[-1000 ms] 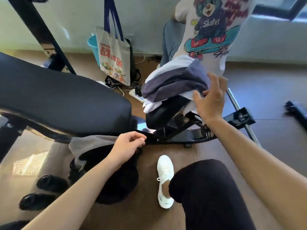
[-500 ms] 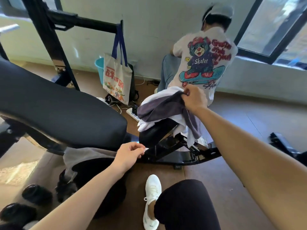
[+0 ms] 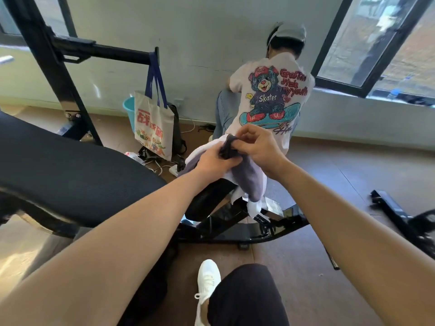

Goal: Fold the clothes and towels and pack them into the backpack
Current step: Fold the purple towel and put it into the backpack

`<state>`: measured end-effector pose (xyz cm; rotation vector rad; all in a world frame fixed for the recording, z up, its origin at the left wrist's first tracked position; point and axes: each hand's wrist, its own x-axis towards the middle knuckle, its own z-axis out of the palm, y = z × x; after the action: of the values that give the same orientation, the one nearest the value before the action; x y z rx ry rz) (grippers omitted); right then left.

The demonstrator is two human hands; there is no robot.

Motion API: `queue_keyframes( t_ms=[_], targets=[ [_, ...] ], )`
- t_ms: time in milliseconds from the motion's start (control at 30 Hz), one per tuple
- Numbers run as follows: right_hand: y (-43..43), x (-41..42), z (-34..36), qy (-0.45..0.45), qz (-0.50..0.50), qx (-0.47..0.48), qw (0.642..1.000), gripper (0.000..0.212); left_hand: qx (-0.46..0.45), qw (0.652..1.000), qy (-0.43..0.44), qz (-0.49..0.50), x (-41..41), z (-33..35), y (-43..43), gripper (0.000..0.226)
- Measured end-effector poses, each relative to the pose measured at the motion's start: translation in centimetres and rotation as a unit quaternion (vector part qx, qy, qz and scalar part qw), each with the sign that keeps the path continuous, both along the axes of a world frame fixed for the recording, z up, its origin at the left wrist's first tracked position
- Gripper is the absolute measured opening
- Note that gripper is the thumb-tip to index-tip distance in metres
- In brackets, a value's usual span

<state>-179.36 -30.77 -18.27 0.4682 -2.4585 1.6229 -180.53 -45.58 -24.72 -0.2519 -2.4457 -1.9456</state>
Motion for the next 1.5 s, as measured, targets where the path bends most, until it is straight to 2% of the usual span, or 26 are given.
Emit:
queue_keyframes(
  t_ms=[67,167,267,333,400,467,567,600,667,733,833,867,933,1033,1100,1167,1200,1233,1367,1433,1500],
  targets=[
    [0.2,0.6,-0.1,-0.019,0.022,-0.02,0.999,0.021,0.013,0.999,-0.003,0.043,0.0,0.1,-0.5,0.012],
    [1.4,0.5,-1.7,-0.038,-0.047,0.028,0.998,0.049,0.105,0.986,-0.054,0.117,0.8,0.4,-2.2,0.014],
    [2.6,-0.2,-5.0,-0.052,-0.06,0.198,0.977,0.075,0.243,0.954,-0.087,0.15,2.6,1.0,-4.3,0.012],
    [2.9,-1.1,-7.1,-0.059,-0.035,0.317,0.946,0.083,0.279,0.941,-0.101,0.164,4.0,1.3,-6.2,0.008],
    [2.8,-2.0,-8.6,-0.079,-0.013,0.392,0.916,0.085,0.288,0.937,-0.1,0.167,5.1,1.1,-8.2,0.007],
    [2.5,-2.6,-9.7,-0.106,-0.014,0.442,0.89,0.085,0.258,0.944,-0.088,0.185,6.1,1.0,-9.9,0.007],
    [1.3,-2.5,-10.5,-0.124,-0.047,0.482,0.866,0.086,0.234,0.95,-0.093,0.186,7.6,0.5,-12.3,0.007],
    [0.6,-1.9,-10.5,-0.12,-0.06,0.486,0.864,0.085,0.235,0.95,-0.111,0.175,8.2,0.3,-13.1,0.017],
    [-1.4,-0.2,-10.2,-0.109,-0.079,0.471,0.872,0.079,0.233,0.95,-0.163,0.13,9.9,0.1,-14.8,0.037],
    [-4.2,2.2,-10.4,-0.086,-0.059,0.405,0.908,0.071,0.227,0.946,-0.226,0.051,12.4,0.2,-16.2,0.041],
    [-8.8,7.3,-10.0,-0.073,0.074,0.225,0.969,0.061,0.277,0.928,-0.25,-0.012,16.2,0.3,-17.4,0.039],
    [-10.2,9.3,-9.6,-0.111,0.138,0.164,0.97,0.06,0.3,0.921,-0.248,0.002,17.0,0.0,-18.1,0.043],
    [-12.5,12.6,-9.2,-0.195,0.253,0.073,0.945,0.063,0.307,0.917,-0.256,0.005,18.6,-0.4,-19.4,0.052],
    [-15.2,16.0,-10.5,-0.256,0.324,0.001,0.911,0.055,0.247,0.91,-0.326,-0.065,21.5,-0.4,-20.9,0.069],
    [-16.5,17.7,-11.9,-0.265,0.325,-0.011,0.908,0.039,0.159,0.931,-0.316,-0.085,23.5,-0.7,-21.5,0.053],
    [-17.1,18.8,-13.7,-0.236,0.304,0.016,0.923,0.02,0.02,0.967,-0.241,-0.083,25.6,-1.2,-22.3,0.019],
    [-17.2,19.3,-14.5,-0.213,0.29,0.042,0.932,0.016,-0.038,0.972,-0.215,-0.089,26.5,-2.1,-23.0,0.013],
    [-17.2,19.8,-15.3,-0.192,0.277,0.063,0.939,0.014,-0.082,0.972,-0.206,-0.08,27.6,-3.1,-23.7,0.018],
    [-16.6,22.5,-17.9,-0.146,0.233,0.087,0.958,0.011,-0.231,0.966,-0.116,0.017,32.0,-8.2,-25.4,0.052],
    [-16.2,23.5,-18.9,-0.141,0.21,0.082,0.964,0.013,-0.29,0.949,-0.087,0.091,34.1,-11.1,-25.9,0.05],
    [-15.9,23.7,-19.5,-0.127,0.19,0.087,0.97,0.015,-0.329,0.922,-0.09,0.182,35.9,-13.5,-26.5,0.035]
  ],
)
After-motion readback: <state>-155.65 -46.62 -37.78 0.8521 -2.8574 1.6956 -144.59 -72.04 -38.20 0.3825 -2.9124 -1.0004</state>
